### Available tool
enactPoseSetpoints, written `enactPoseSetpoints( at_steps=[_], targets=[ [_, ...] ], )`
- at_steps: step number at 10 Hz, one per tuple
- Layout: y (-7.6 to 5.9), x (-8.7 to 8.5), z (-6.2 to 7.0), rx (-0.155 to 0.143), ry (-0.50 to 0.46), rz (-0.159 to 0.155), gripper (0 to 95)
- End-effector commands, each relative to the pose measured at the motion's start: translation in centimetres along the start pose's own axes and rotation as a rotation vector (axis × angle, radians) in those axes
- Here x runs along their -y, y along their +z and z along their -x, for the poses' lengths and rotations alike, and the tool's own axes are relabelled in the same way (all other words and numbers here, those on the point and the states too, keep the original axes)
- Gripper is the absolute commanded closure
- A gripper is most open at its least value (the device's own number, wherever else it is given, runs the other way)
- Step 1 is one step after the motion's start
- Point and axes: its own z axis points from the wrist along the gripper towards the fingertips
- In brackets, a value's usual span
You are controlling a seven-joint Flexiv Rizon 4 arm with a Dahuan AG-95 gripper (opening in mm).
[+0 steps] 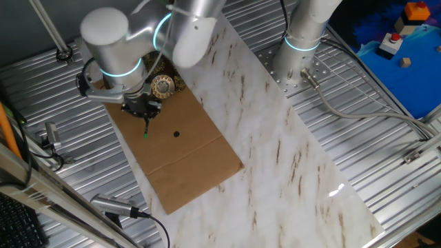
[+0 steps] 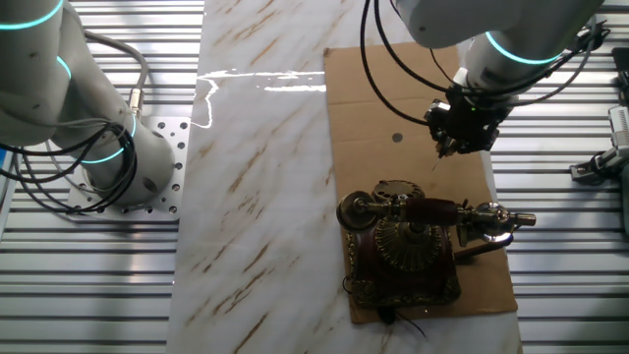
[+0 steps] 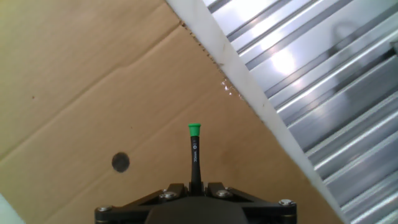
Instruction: Dial a number on an old rotary phone
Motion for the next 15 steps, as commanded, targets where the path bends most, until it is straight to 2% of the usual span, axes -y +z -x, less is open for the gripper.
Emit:
enactPoseSetpoints(
  at_steps=[1, 3, 6, 8, 9, 13, 15],
  targets=[
    [-0.16, -0.15, -0.16, -0.006, 0.022, -0.006, 95.0],
    [-0.16, -0.15, -0.16, -0.025, 0.039, -0.019, 95.0],
    [-0.16, -0.15, -0.16, -0.017, 0.028, -0.012, 95.0],
    [-0.16, -0.15, -0.16, -0.024, 0.044, -0.011, 95.0],
    [-0.16, -0.15, -0.16, -0.010, 0.049, -0.009, 95.0],
    [-0.16, -0.15, -0.16, -0.030, 0.067, -0.014, 95.0],
    [-0.16, -0.15, -0.16, -0.013, 0.069, 0.000, 95.0]
  ],
)
